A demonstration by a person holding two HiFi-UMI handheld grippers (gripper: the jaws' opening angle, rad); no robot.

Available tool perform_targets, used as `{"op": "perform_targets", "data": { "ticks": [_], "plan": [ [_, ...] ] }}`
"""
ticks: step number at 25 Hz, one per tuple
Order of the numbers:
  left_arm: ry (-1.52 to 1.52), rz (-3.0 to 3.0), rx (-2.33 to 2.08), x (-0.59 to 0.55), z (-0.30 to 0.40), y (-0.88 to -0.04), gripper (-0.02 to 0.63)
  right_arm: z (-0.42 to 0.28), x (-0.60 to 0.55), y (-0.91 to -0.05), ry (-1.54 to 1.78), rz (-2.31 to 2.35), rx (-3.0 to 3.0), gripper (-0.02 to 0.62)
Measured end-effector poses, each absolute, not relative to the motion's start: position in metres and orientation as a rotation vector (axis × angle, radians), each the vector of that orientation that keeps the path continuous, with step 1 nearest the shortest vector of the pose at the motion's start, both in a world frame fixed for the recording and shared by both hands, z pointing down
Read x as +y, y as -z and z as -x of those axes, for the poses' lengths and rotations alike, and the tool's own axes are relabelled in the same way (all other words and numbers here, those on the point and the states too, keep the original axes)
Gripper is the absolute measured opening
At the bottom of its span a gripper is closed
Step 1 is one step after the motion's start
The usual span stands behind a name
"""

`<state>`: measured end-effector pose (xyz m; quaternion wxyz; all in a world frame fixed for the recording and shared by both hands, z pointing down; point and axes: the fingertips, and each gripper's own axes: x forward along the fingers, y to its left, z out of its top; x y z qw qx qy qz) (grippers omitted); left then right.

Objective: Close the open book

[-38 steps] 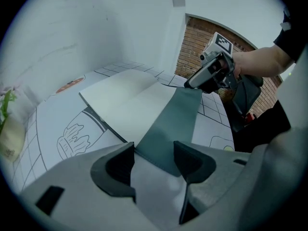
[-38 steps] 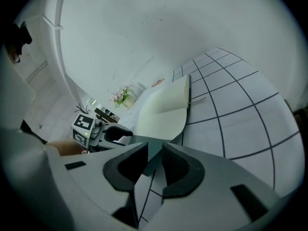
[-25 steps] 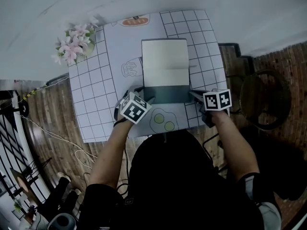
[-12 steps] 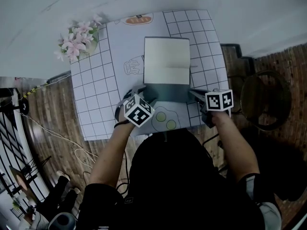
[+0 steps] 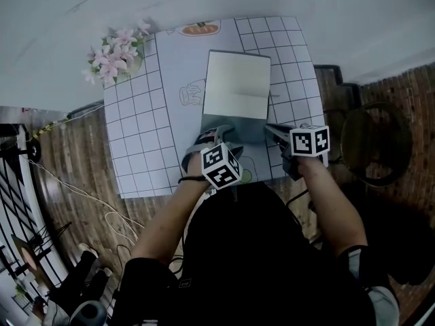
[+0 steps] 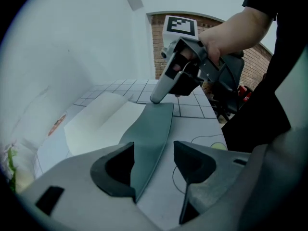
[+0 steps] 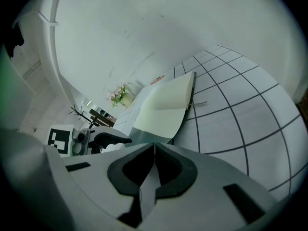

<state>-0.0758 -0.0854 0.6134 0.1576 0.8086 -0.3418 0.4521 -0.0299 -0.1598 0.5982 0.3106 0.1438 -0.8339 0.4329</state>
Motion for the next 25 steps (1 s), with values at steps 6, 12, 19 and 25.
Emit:
{"op": "perform_targets", "data": {
  "ticks": [6,12,19,25],
  "plan": [
    [-1.27,-2.41,-0.924,-0.098,0.031,-0.612,0.241,0.047,-0.167,-0.587,-1.143,-0.395,-2.233,0.005],
    [-1.345,-2.386,-0.911,-0.099,0.028,-0.625,0.239,0.034,-0.173,-0.598,-1.038,-0.448,-2.188,0.01],
    [-1.322,-2.26,-1.02,-0.1,0.078,-0.627,0.239,0.02,-0.169,-0.624,-0.935,-0.438,-2.12,0.167],
    [-1.305,-2.125,-1.09,-0.096,0.127,-0.627,0.241,0.024,-0.168,-0.629,-0.818,-0.462,-2.108,0.163]
  ]
}}
